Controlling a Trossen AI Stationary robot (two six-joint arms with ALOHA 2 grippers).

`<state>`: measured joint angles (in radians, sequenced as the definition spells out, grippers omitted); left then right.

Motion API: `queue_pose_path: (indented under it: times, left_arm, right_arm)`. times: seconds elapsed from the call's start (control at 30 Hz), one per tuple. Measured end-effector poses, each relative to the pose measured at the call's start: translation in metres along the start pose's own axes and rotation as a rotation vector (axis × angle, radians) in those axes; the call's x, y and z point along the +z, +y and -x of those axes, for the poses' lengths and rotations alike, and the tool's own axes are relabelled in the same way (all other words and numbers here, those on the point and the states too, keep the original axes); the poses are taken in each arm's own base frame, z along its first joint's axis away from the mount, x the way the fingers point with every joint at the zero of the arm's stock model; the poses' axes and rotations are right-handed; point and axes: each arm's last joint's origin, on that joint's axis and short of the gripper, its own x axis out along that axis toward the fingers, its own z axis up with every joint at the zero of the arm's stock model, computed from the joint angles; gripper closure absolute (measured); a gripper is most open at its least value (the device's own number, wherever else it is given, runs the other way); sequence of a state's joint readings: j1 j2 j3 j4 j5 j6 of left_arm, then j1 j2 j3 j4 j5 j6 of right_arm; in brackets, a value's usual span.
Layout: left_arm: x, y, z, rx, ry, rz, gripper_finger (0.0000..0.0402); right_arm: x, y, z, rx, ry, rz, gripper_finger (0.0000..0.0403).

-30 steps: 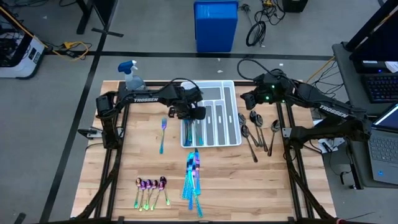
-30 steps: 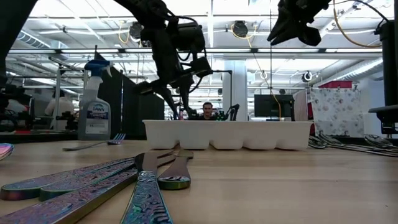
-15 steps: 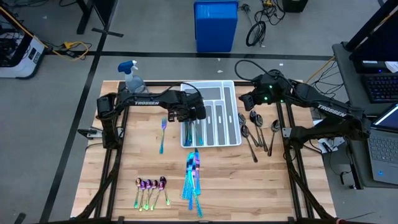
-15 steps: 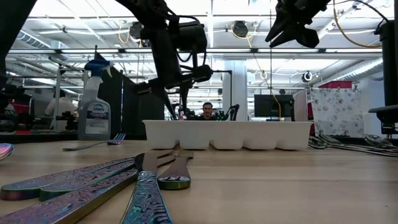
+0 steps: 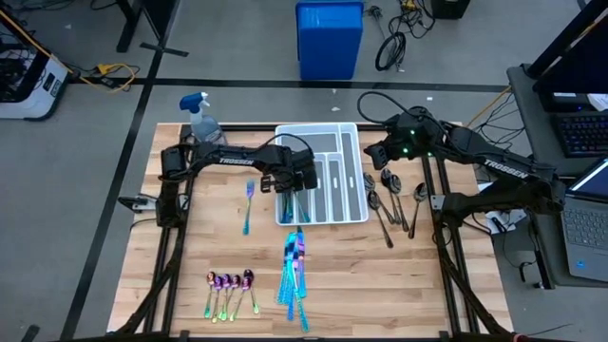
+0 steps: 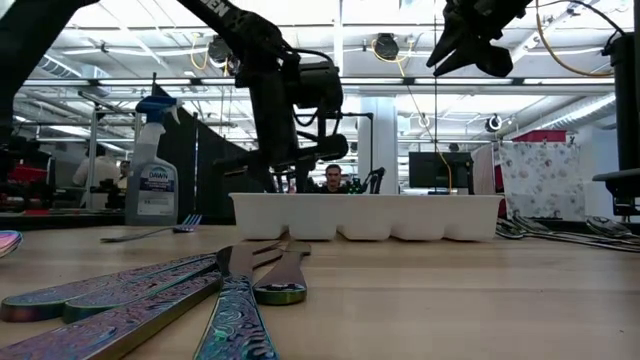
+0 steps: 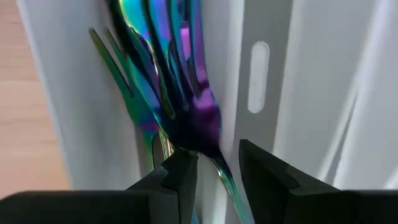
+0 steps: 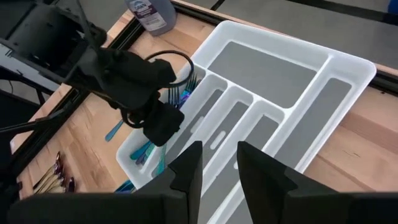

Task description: Sort silverware

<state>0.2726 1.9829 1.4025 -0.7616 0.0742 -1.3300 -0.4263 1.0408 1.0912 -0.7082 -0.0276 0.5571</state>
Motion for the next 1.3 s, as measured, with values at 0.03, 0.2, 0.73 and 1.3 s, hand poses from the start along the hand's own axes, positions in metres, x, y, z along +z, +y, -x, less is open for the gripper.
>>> queue_pose_path:
  times: [0.03,0.2,0.73,1.3]
  left_arm:
    - [0.0,0.0,0.0,-0.003,-0.001,0.0,0.03]
    - [0.001,-0.003,0.001,-0.019,-0.01,0.025,0.0314]
    - [0.001,-0.014,0.013,-0.056,-0.02,-0.008,0.0386]
    - [0.0,-0.006,0.037,-0.022,-0.082,-0.063,0.0401]
  right_arm:
    - [0.0,0.0,0.0,0.0,-0.001,0.0,0.0318]
    - [0.0,0.0,0.0,-0.002,0.001,0.0,0.0318]
    - [0.0,0.0,0.0,-0.002,0.0,0.0,0.0318]
    - [0.001,0.0,0.0,0.002,-0.007,0.001,0.0318]
